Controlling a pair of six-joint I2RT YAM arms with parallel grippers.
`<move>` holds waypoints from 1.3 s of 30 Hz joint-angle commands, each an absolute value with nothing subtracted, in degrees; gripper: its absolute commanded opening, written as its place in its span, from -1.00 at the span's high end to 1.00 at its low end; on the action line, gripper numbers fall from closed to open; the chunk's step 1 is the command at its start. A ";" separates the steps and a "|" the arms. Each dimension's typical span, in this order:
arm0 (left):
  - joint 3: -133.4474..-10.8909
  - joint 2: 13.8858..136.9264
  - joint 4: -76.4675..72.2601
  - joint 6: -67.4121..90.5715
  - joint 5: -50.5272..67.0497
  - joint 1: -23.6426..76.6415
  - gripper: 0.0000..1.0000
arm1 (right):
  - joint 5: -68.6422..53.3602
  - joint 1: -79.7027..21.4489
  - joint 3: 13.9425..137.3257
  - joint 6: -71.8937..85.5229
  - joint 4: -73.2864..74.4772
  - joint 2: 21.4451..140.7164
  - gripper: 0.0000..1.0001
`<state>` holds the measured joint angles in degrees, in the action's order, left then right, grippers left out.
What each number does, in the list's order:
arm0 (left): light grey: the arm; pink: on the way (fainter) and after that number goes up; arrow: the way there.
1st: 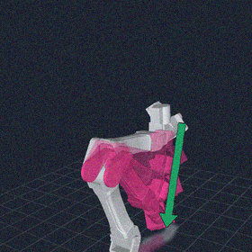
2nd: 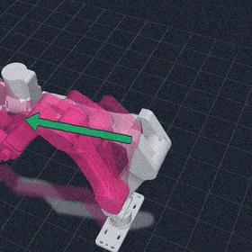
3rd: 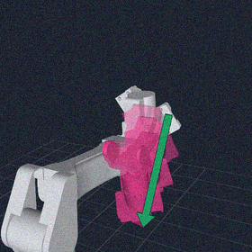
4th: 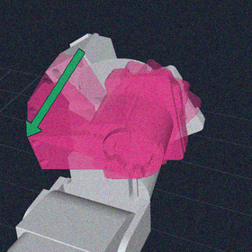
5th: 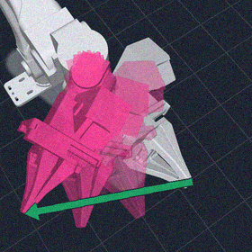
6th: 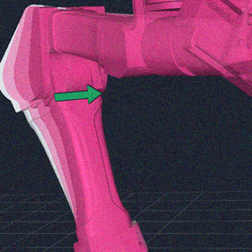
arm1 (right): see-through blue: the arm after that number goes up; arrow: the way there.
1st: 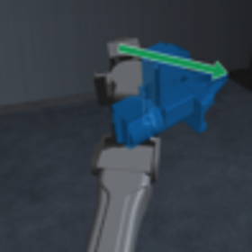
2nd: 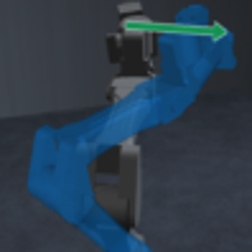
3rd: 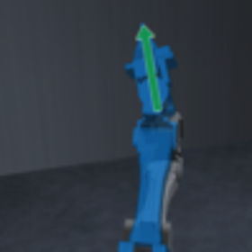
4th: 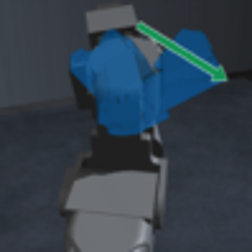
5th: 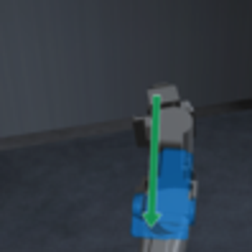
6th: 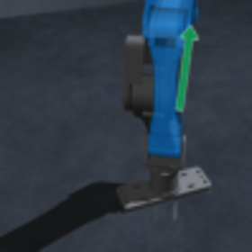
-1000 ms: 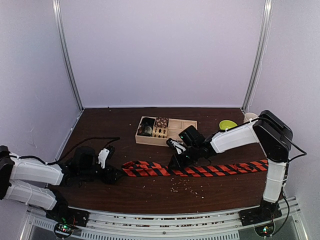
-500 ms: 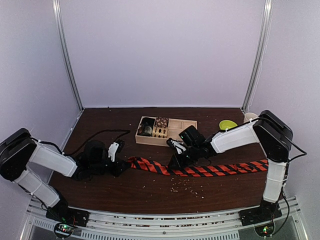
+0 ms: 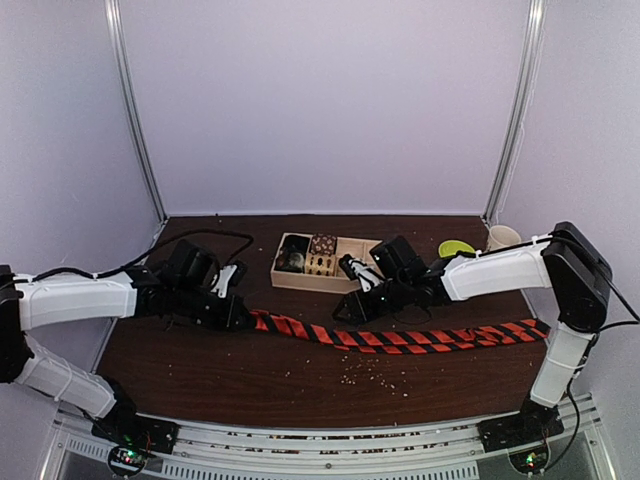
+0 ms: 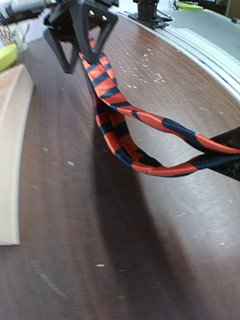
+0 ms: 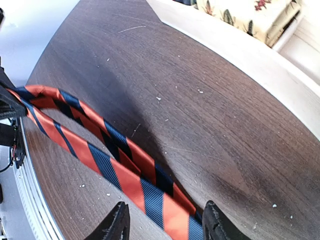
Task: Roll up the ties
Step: Fold the tie at the center of the board, then adjust the tie at the center of the board.
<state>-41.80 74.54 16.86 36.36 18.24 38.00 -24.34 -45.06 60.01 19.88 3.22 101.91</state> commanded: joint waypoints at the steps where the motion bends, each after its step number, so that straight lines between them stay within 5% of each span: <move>1: -44.61 76.03 27.51 40.31 18.81 37.84 0.80 | -25.72 -44.91 61.59 18.33 3.45 102.84 0.00; 5: -46.36 79.69 25.87 38.48 14.81 34.39 0.47 | -26.03 -45.06 60.30 17.79 2.65 101.93 -0.04; 7: -47.39 80.33 25.24 37.16 10.99 32.84 0.00 | -25.72 -45.05 59.32 17.25 2.47 100.95 -0.10; 10: -47.65 79.90 22.27 35.66 8.81 30.90 -0.41 | -24.84 -45.33 58.20 15.52 2.82 99.52 -0.22; 18: -46.57 73.57 15.68 31.75 3.89 30.28 -0.95 | -19.55 -51.07 65.20 7.90 6.51 102.18 -0.52; 27: -40.03 60.98 5.96 33.06 -6.02 30.02 -0.96 | -12.26 -59.71 80.93 1.01 12.45 115.34 -0.63; 33: -44.18 62.31 12.09 29.32 -5.64 30.03 -0.96 | -9.96 -61.72 86.80 0.02 13.70 121.48 -0.95; 39: -42.29 62.00 9.44 29.88 -4.14 29.98 -0.96 | -5.09 -62.79 91.61 -1.40 16.54 127.15 -0.99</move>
